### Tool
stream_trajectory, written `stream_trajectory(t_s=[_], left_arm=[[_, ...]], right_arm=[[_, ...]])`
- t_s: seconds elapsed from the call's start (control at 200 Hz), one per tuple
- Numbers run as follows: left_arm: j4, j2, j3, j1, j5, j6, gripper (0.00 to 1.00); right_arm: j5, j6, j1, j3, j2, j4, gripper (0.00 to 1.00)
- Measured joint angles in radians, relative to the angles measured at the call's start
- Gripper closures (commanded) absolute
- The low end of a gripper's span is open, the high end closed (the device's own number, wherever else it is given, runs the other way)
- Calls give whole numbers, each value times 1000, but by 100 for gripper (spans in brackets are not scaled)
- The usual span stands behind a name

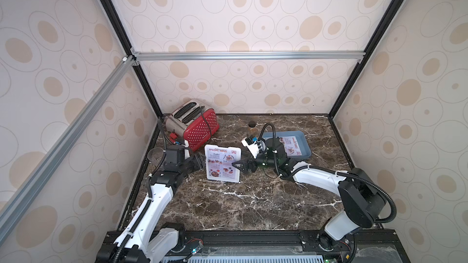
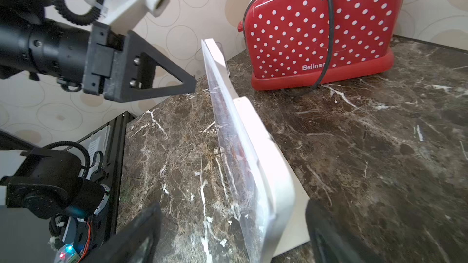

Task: Replace the menus in the menu holders
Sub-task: Adjust the menu holder at the center of the board.

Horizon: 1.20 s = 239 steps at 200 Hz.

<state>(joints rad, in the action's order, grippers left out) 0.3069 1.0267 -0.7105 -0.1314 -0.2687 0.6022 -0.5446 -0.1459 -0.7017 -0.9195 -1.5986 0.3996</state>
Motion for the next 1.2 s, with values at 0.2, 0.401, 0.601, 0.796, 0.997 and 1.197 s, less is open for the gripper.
stream_trajectory(t_s=[0.2, 0.401, 0.601, 0.796, 0.997, 1.197], left_arm=[[-85, 90, 3, -15, -7, 15, 46], [-156, 146, 3, -39, -8, 23, 48], [-210, 193, 3, -79, -10, 21, 44], [-246, 225, 3, -83, -12, 2, 40], [-275, 248, 3, -90, -26, -4, 39], [-304, 290, 1, -130, -44, -12, 40]], right_arm=[[-34, -3, -29, 13, 13, 7, 17], [-51, -3, -63, 57, 70, -3, 21], [-20, -9, -97, 85, 135, -43, 22], [177, -27, -102, 79, 302, -222, 22], [360, -161, -100, -212, 296, -566, 26], [365, -285, -95, -571, 113, -884, 23]])
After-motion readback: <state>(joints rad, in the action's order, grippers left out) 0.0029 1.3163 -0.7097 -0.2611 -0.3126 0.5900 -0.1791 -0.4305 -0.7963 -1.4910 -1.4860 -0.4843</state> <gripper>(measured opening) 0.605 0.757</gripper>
